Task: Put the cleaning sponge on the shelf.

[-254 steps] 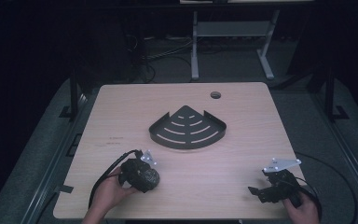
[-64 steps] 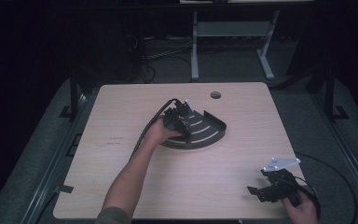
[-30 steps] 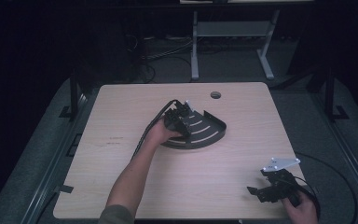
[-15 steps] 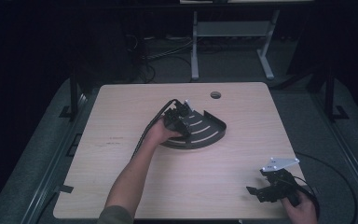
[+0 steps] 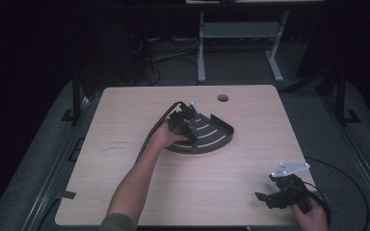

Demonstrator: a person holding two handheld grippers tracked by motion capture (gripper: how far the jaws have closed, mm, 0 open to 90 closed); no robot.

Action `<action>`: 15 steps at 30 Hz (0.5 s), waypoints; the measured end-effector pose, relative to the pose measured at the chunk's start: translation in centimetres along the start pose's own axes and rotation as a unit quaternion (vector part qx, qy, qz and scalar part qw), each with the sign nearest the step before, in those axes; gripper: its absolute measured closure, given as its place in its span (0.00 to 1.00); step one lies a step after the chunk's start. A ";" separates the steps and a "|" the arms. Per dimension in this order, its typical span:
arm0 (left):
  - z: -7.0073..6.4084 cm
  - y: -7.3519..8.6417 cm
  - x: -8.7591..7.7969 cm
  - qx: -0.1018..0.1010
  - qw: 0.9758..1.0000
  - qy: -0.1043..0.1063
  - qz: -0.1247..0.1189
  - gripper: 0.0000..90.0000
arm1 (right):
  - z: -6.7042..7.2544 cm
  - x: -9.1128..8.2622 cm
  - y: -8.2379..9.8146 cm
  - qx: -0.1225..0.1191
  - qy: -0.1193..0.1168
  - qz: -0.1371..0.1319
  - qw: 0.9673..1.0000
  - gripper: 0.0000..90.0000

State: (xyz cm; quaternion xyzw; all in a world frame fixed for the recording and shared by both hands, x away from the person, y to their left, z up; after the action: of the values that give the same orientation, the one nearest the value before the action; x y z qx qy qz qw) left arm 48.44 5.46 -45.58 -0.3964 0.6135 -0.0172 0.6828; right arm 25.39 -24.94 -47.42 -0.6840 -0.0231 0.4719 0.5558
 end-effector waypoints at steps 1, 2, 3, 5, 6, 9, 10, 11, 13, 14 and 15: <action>0.0 0.0 0.0 0.000 1.000 -0.001 -0.001 0.25 | 0.0 0.0 0.0 -0.001 0.000 0.000 1.000 0.16; -0.1 0.0 -0.1 -0.001 1.000 -0.002 -0.003 0.25 | 0.0 0.0 0.0 -0.001 0.001 0.001 1.000 0.16; -0.1 0.0 -0.3 0.000 1.000 -0.002 -0.002 0.25 | 0.0 0.0 0.0 -0.003 0.002 0.002 1.000 0.16; -0.2 0.1 -0.5 0.002 1.000 -0.002 -0.002 0.25 | 0.1 -0.1 0.0 -0.003 0.000 -0.002 1.000 0.16; -0.2 0.1 -0.6 0.002 1.000 -0.003 -0.002 0.25 | 0.2 -0.1 -0.1 -0.001 0.000 -0.001 1.000 0.16; -0.3 0.2 -1.0 0.003 1.000 -0.007 -0.006 0.25 | 0.3 -0.1 -0.1 -0.004 0.001 0.001 1.000 0.16; -0.3 0.2 -1.2 0.004 1.000 -0.008 -0.009 0.25 | 0.3 -0.1 -0.1 -0.006 0.001 0.001 1.000 0.16; -0.4 0.2 -1.4 0.006 1.000 -0.005 -0.010 0.25 | 0.3 0.0 -0.1 -0.005 0.001 0.001 1.000 0.16; -0.5 0.2 -1.7 0.008 1.000 -0.007 -0.012 0.25 | 0.4 0.0 -0.1 -0.004 0.000 0.001 1.000 0.16; -0.6 0.2 -1.8 0.005 1.000 -0.006 -0.014 0.25 | 0.4 0.1 -0.1 -0.005 0.000 0.001 1.000 0.16; -0.6 0.3 -1.8 0.005 1.000 -0.006 -0.014 0.25 | 0.4 0.1 -0.2 -0.006 -0.001 0.001 1.000 0.16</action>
State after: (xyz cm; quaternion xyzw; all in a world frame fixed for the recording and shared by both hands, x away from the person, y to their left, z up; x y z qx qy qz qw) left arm 47.30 6.26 -44.20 -0.4013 0.6039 -0.0272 0.6881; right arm 25.25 -24.51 -47.35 -0.6871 -0.0259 0.4727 0.5511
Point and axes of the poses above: each handheld gripper's, and its own axes: x roughly forward along the jaws, y roughly out of its underside, z roughly to its left, the point moved 3 cm from there along x, roughly forward along the jaws, and after that the axes turned 14 degrees about -z, right-handed, at the moved point
